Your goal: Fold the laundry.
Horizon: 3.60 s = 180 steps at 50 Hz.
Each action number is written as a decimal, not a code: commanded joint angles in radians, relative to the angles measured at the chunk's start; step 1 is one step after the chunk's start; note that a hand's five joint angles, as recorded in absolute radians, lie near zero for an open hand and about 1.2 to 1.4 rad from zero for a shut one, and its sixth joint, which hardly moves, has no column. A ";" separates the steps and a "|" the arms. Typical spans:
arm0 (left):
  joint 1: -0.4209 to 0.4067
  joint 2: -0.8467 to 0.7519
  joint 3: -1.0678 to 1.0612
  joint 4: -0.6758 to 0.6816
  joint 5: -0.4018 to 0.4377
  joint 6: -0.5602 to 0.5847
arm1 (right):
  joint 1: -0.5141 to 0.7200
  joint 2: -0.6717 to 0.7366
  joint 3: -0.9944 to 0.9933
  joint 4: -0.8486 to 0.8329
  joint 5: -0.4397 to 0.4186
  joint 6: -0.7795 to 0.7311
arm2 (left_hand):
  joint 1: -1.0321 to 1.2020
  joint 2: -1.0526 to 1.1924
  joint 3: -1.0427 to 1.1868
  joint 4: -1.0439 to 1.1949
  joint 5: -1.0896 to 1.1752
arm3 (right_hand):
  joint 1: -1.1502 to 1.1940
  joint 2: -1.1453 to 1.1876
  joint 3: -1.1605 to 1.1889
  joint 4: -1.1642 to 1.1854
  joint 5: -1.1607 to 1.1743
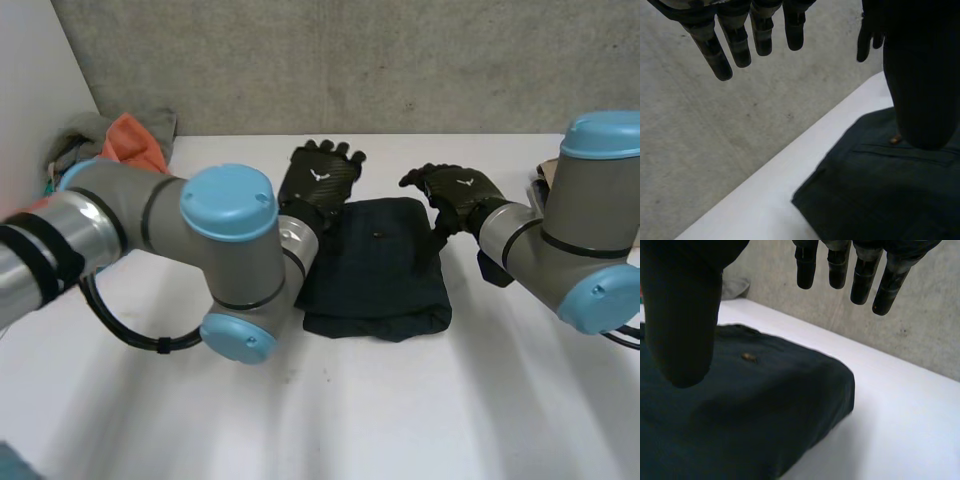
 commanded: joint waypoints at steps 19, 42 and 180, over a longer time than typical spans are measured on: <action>-0.004 -0.112 -0.002 -0.157 -0.149 0.236 | 0.028 0.240 -0.172 0.128 0.040 -0.189 | 0.016 0.006 -0.002 0.007 -0.011 | -0.026 -0.045 -0.040 -0.062 -0.066; 0.091 0.342 -0.195 -0.252 0.282 -0.012 | 0.070 -0.243 0.360 -0.239 0.086 -0.248 | 0.028 0.017 0.010 0.019 0.001 | -0.026 -0.045 -0.040 -0.062 -0.066; 0.178 0.573 -0.396 -0.315 0.479 -0.068 | -0.783 0.219 -0.069 -0.770 -0.534 0.042 | 0.034 0.023 0.016 0.025 0.007 | -0.026 -0.045 -0.040 -0.062 -0.066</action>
